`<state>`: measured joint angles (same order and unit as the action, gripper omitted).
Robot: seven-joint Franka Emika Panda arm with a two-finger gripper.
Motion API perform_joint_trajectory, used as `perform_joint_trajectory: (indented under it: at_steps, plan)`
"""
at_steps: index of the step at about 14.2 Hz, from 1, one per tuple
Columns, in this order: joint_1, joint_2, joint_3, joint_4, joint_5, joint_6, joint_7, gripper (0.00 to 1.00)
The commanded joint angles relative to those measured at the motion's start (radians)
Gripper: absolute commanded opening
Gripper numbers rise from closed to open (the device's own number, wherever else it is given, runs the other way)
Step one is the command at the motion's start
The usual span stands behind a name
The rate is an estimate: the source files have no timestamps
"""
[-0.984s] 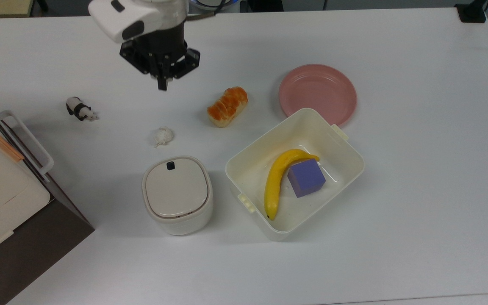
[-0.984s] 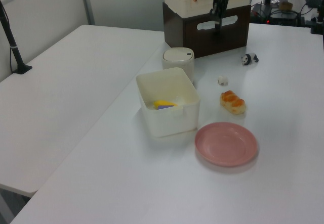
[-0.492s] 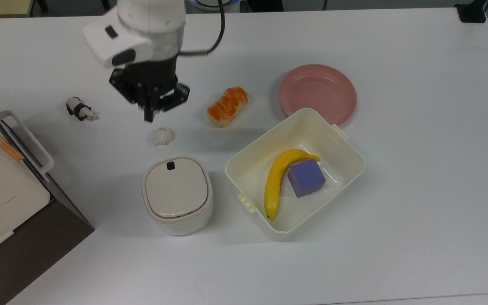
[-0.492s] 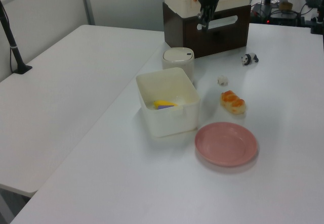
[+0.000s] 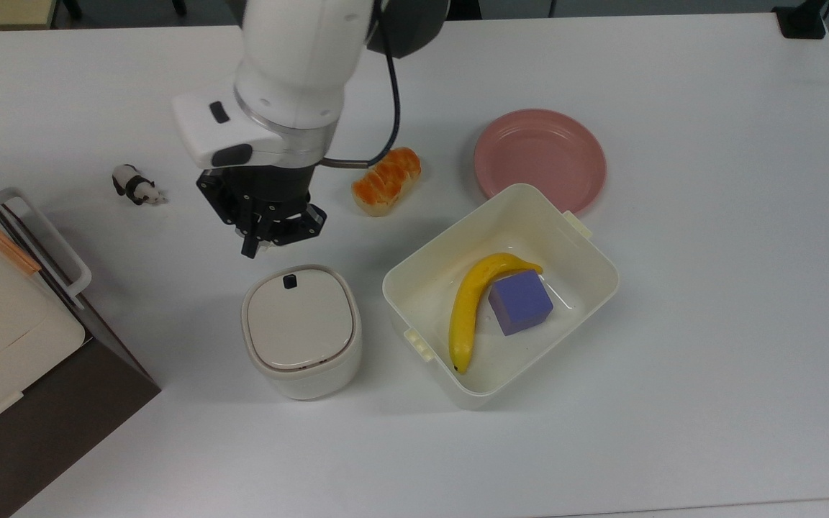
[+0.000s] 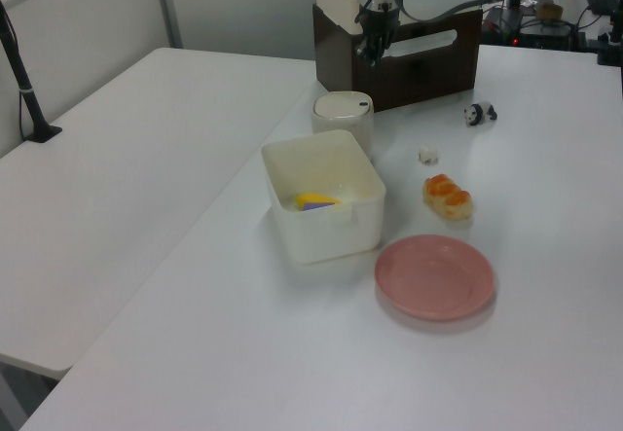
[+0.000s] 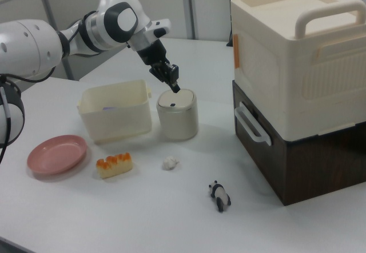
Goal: Open the trash can
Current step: 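Move the gripper down over the lid of the small white trash can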
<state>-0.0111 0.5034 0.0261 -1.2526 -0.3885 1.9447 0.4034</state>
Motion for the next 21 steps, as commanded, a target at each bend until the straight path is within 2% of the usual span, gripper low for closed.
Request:
perform_joint_trajectory:
  at_steps: [1, 12, 21]
  plan:
    - [0.040, 0.036, -0.005, 0.013, -0.058, 0.007, 0.058, 0.00]
    - [0.060, 0.092, 0.002, 0.012, -0.154, 0.008, 0.127, 0.00]
    - [0.063, 0.107, 0.011, 0.010, -0.174, 0.010, 0.134, 0.00]
